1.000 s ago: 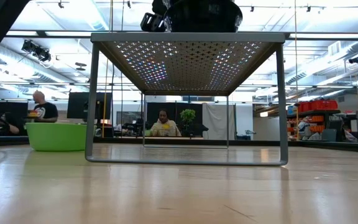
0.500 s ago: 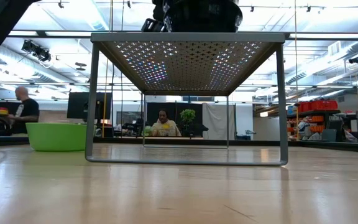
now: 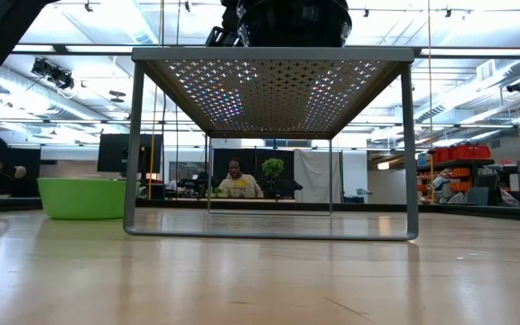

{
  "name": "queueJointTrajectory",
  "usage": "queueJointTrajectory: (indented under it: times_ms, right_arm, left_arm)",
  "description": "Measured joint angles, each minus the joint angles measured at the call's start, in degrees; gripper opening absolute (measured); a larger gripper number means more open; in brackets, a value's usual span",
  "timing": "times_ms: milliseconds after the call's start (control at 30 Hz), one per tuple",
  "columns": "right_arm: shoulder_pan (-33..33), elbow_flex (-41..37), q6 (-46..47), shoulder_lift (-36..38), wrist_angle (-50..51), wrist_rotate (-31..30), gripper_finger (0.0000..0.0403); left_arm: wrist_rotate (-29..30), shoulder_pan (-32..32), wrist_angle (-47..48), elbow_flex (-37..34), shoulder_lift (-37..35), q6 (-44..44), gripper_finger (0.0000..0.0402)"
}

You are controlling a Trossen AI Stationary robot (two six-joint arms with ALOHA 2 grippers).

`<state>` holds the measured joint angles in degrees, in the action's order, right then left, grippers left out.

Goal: Pick & Place Mini bowls
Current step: Stack the top white patterned bowl on top of the white patterned bowl on the shelf

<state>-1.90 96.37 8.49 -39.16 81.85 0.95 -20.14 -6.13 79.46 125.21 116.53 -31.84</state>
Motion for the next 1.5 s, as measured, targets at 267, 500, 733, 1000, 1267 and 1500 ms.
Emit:
queueJointTrajectory:
  times_ms: [267, 500, 733, 1000, 1267, 1500]
  right_arm:
    - [0.0, 0.0, 0.0, 0.0, 0.0, 0.0, 0.0003]
    - [0.0, 0.0, 0.0, 0.0, 0.0, 0.0, 0.0003]
    - [0.0, 0.0, 0.0, 0.0, 0.0, 0.0, 0.0003]
    - [0.0, 0.0, 0.0, 0.0, 0.0, 0.0, 0.0003]
    - [0.0, 0.0, 0.0, 0.0, 0.0, 0.0, 0.0003]
    - [0.0, 0.0, 0.0, 0.0, 0.0, 0.0, 0.0003]
  left_arm:
    - [0.2, 0.0, -0.1, 0.0, 0.0, 0.1, 0.0086]
    - [-1.1, 0.0, -0.4, 0.0, 0.0, -0.1, 0.0120]
    - [-2.2, 0.0, 0.0, 0.0, -0.1, 0.0, 0.0118]
    - [-0.9, -0.1, 0.4, 0.0, -0.5, 1.0, 0.0118]
    - [0.4, -0.5, 3.9, 2.7, -0.5, 2.7, 0.0117]
    - [3.8, -1.2, 7.4, 6.6, -0.5, 5.7, 0.0117]
